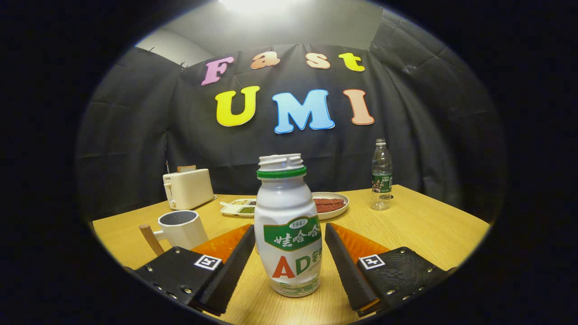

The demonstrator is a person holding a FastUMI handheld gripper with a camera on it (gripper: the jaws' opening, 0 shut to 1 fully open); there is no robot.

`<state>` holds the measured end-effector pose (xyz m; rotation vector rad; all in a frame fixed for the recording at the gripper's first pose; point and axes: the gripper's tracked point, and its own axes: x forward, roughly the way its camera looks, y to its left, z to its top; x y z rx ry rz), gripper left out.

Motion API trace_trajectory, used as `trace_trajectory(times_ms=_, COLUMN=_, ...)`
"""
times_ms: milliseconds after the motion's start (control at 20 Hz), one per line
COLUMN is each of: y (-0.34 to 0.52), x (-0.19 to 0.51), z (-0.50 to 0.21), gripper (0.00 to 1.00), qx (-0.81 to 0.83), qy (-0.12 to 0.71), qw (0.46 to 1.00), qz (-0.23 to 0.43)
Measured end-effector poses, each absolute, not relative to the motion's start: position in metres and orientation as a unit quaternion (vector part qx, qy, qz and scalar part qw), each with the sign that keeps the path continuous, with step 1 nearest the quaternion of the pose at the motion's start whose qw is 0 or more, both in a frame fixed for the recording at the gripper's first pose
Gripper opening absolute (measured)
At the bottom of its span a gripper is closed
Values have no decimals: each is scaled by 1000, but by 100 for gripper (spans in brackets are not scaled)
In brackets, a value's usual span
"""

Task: Take the bottle from table, then pour the juice into the cup, finally place the bottle on the coaster

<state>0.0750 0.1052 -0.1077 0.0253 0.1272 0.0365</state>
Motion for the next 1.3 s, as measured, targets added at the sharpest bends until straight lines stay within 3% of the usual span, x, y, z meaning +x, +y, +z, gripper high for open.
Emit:
trace_trajectory(times_ms=50, y=105, x=77, z=-107, gripper=92, qx=9, qy=62, qw=998, qz=16)
trace_trajectory(times_ms=100, y=105, x=76, z=-107, gripper=77, qx=5, qy=59, qw=998, qz=14)
trace_trajectory(times_ms=200, y=108, x=79, z=-108, gripper=72, qx=-5, qy=59, qw=998, qz=15)
trace_trajectory(times_ms=1300, y=144, x=101, z=-92, gripper=72, qx=-236, qy=79, qw=966, qz=66)
